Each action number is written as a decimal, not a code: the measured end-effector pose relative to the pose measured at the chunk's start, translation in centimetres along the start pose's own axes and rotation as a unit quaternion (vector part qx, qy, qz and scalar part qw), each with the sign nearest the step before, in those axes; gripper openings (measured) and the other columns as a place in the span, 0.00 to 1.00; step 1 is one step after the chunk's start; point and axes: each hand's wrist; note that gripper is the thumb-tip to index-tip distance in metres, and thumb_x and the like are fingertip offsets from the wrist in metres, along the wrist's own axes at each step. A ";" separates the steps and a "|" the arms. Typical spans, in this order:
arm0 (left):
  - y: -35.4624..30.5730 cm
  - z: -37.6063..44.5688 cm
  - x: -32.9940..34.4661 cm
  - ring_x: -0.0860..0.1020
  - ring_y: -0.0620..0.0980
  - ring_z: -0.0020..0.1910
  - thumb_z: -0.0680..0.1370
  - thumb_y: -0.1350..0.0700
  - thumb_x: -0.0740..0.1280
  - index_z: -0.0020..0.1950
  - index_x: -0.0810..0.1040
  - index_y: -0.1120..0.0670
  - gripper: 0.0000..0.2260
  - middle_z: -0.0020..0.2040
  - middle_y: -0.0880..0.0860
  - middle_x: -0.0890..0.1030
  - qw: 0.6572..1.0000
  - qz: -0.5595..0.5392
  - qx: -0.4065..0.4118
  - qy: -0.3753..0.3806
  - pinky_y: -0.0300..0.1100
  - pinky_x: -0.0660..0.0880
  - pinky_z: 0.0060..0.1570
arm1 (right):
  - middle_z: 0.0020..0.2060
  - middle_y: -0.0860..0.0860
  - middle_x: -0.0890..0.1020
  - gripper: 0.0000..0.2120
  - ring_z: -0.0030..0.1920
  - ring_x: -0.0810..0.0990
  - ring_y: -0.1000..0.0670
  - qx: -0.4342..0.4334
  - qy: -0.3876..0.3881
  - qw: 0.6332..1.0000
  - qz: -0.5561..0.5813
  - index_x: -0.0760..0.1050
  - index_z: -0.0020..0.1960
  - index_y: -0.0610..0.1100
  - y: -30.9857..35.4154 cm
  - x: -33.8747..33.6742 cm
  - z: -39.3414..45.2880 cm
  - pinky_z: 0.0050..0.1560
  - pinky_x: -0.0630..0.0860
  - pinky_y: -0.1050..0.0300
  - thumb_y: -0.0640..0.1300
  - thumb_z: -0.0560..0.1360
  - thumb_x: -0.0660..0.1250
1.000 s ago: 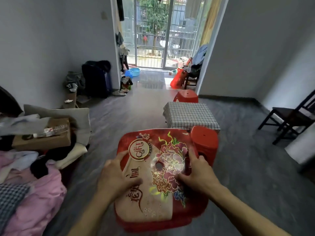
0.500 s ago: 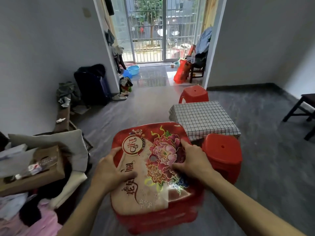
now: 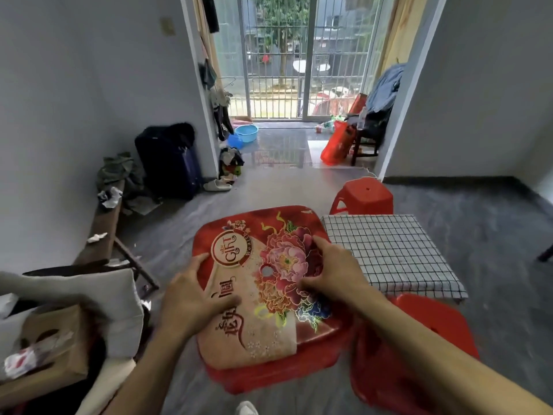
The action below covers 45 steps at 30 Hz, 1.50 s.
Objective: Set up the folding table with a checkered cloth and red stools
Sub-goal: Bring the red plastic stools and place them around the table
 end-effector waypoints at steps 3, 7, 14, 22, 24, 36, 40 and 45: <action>0.1 6.1 1.2 0.76 0.53 0.58 0.52 0.32 0.78 0.72 0.63 0.43 0.52 0.63 0.52 0.77 1.000 -0.018 0.005 0.019 0.52 0.76 0.57 | 0.55 0.53 0.83 0.43 0.53 0.81 0.52 0.015 0.000 1.000 -0.007 0.69 0.69 0.53 0.6 -0.5 5.5 0.58 0.78 0.56 0.56 0.58 0.82; -0.3 13.9 2.9 0.77 0.52 0.56 0.50 0.28 0.74 0.72 0.62 0.41 0.53 0.60 0.51 0.78 0.999 -0.026 0.005 0.041 0.51 0.78 0.54 | 0.54 0.55 0.83 0.42 0.52 0.81 0.54 0.030 -0.008 1.000 -0.006 0.69 0.69 0.53 0.2 -0.9 12.1 0.58 0.78 0.57 0.55 0.58 0.82; -2.4 24.6 6.8 0.75 0.53 0.55 0.52 0.29 0.74 0.72 0.60 0.42 0.51 0.57 0.53 0.75 0.998 0.033 0.005 0.054 0.49 0.77 0.52 | 0.54 0.54 0.81 0.48 0.54 0.80 0.52 0.061 -0.015 0.998 0.020 0.66 0.71 0.56 -4.2 0.7 22.8 0.58 0.78 0.54 0.59 0.55 0.81; -5.4 36.2 13.4 0.75 0.52 0.55 0.54 0.32 0.77 0.72 0.61 0.44 0.51 0.59 0.54 0.75 0.994 0.079 -0.043 0.066 0.48 0.77 0.50 | 0.56 0.50 0.79 0.51 0.56 0.78 0.50 0.061 0.028 0.996 0.062 0.64 0.73 0.56 -11.3 3.8 37.8 0.61 0.77 0.52 0.59 0.54 0.81; -6.3 38.3 14.6 0.75 0.52 0.55 0.53 0.30 0.77 0.72 0.61 0.44 0.52 0.59 0.54 0.75 0.992 0.088 -0.062 0.066 0.48 0.77 0.49 | 0.56 0.50 0.78 0.51 0.56 0.78 0.49 0.058 0.044 0.995 0.069 0.62 0.73 0.56 -12.7 3.8 40.9 0.61 0.77 0.52 0.59 0.54 0.81; -3.2 49.1 25.4 0.75 0.55 0.52 0.54 0.39 0.82 0.72 0.65 0.43 0.49 0.55 0.57 0.76 0.989 0.021 -0.130 0.066 0.47 0.74 0.51 | 0.59 0.51 0.72 0.51 0.60 0.74 0.48 0.072 0.093 0.992 0.055 0.56 0.75 0.59 -19.0 10.4 53.3 0.63 0.76 0.49 0.60 0.59 0.80; 1.2 51.1 32.4 0.75 0.55 0.53 0.54 0.40 0.81 0.72 0.62 0.41 0.50 0.54 0.54 0.74 0.983 0.011 -0.160 0.089 0.48 0.76 0.50 | 0.59 0.51 0.70 0.55 0.60 0.73 0.49 0.086 0.113 0.990 0.025 0.54 0.75 0.59 -23.1 16.3 55.8 0.62 0.76 0.49 0.62 0.57 0.80; 6.3 53.5 39.8 0.75 0.52 0.51 0.56 0.42 0.82 0.72 0.62 0.39 0.49 0.53 0.50 0.71 0.982 -0.012 -0.163 0.097 0.46 0.77 0.48 | 0.60 0.54 0.70 0.53 0.60 0.72 0.51 0.102 0.115 0.987 0.039 0.55 0.75 0.59 -27.8 23.0 58.3 0.64 0.75 0.48 0.58 0.58 0.81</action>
Point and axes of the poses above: each hand's wrist, its own z-axis towards the middle knuckle, its own x-axis out of the palm, y = z × x
